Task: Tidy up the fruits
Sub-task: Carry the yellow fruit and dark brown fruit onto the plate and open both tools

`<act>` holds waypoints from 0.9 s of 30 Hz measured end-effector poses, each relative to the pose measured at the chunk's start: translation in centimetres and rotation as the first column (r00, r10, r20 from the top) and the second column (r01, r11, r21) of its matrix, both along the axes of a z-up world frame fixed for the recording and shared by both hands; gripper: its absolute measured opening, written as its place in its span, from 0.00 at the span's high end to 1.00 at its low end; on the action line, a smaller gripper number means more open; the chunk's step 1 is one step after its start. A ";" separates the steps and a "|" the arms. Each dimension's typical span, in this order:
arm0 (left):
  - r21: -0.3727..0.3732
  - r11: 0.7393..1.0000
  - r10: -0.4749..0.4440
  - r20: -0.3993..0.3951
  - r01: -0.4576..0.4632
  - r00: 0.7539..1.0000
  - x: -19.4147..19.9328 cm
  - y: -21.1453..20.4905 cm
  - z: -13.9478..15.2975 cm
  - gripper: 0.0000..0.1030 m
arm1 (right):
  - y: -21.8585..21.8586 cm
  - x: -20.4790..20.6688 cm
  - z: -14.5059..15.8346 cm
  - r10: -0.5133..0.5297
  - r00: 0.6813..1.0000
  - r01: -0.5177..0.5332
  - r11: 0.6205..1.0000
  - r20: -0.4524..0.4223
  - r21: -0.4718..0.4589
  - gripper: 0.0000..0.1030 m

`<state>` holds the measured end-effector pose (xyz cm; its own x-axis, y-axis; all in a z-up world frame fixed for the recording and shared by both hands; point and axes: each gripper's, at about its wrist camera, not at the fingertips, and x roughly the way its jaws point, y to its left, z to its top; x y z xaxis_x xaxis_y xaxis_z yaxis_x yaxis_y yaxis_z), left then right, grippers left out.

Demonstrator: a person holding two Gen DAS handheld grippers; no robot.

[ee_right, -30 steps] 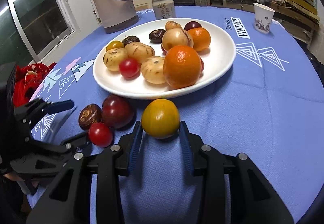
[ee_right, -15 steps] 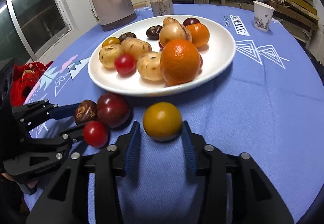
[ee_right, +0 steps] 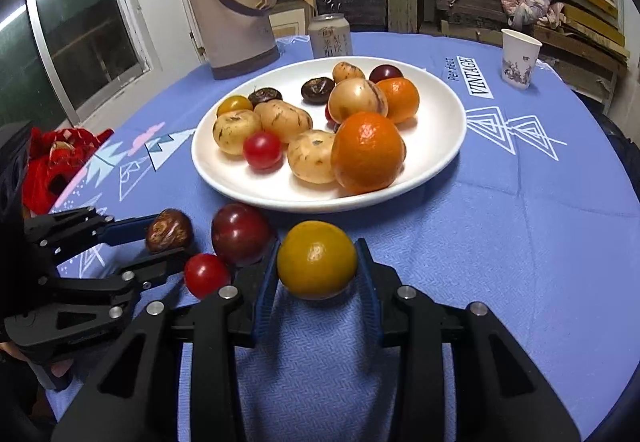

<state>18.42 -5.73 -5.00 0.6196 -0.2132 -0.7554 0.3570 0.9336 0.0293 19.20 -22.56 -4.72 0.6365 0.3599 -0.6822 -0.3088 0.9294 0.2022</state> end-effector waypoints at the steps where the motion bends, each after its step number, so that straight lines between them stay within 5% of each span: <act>1: 0.004 1.000 0.001 0.006 -0.001 1.000 -0.2 0.0 0.2 0.59 | -0.1 -0.2 0.2 0.007 1.000 -0.007 1.000 0.009 0.009 0.65; 14: -0.024 1.000 0.013 0.061 -0.012 0.998 0.3 0.7 4.3 0.59 | -0.4 -1.3 3.4 0.033 0.997 -0.040 0.993 0.066 0.112 0.65; 27: -0.049 0.997 0.068 0.078 -0.064 0.995 7.2 0.2 7.7 0.59 | 3.0 4.9 8.2 0.054 0.994 -0.050 0.998 0.100 -0.045 0.65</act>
